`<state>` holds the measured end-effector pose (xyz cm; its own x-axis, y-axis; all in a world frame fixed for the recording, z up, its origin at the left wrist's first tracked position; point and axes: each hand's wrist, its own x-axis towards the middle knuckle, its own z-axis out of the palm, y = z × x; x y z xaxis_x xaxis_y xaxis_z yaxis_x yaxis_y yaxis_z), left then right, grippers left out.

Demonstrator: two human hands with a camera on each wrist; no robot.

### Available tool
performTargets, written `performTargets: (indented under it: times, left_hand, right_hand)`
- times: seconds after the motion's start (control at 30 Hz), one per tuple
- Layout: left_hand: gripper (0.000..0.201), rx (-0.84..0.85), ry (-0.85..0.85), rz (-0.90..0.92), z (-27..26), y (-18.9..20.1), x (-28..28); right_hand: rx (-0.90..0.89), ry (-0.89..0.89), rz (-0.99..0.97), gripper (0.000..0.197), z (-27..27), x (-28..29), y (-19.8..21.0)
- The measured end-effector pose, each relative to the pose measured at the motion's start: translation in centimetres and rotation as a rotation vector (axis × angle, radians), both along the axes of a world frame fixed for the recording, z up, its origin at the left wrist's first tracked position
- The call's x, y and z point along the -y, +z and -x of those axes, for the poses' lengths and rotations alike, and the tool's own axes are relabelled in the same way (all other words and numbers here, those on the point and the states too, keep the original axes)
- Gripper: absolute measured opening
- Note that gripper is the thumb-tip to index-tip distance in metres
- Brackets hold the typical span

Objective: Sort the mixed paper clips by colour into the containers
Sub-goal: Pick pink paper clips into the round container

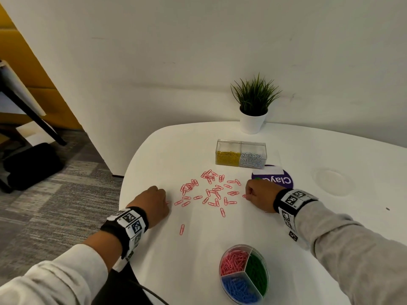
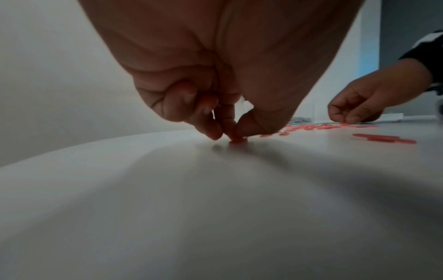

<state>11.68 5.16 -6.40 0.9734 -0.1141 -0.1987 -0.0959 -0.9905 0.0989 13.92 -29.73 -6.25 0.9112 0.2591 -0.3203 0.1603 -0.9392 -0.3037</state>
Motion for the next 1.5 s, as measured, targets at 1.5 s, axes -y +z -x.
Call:
performTargets:
  times: [1.5]
  left_hand:
    - [0.020,0.019,-0.167,0.392,6.9,6.5,6.9]
  right_hand:
    - [0.186,0.076,0.204,0.036,8.2,1.6,0.0]
